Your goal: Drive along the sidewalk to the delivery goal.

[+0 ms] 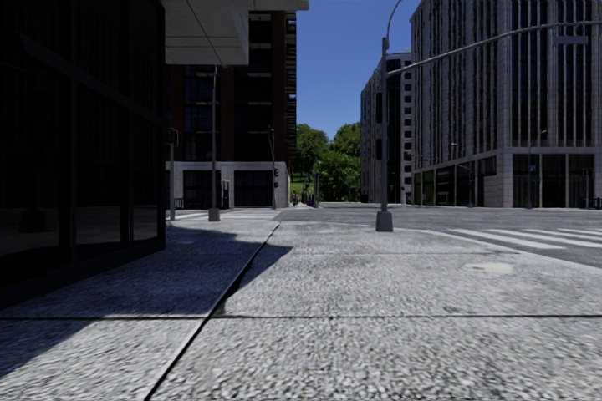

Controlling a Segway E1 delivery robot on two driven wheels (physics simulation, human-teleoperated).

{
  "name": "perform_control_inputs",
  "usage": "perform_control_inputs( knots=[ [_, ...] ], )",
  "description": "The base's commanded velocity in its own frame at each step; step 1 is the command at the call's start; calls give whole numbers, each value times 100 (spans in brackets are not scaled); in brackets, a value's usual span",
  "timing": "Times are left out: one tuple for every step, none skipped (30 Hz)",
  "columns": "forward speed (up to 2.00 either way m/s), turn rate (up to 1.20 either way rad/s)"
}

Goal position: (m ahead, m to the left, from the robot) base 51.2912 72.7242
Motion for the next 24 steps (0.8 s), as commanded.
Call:
perform_control_inputs(
  knots=[
    [200,18],
    [200,19],
    [200,20],
    [200,20],
    [200,20],
    [200,22],
    [200,23],
    [200,23],
    [200,23],
    [200,23],
    [200,23],
    [200,23],
    [200,23],
    [200,23],
    [200,23],
    [200,23],
    [200,23],
    [200,23],
    [200,23],
    [200,23],
    [200,23],
    [200,23],
    [200,23],
    [200,23]
  ],
)
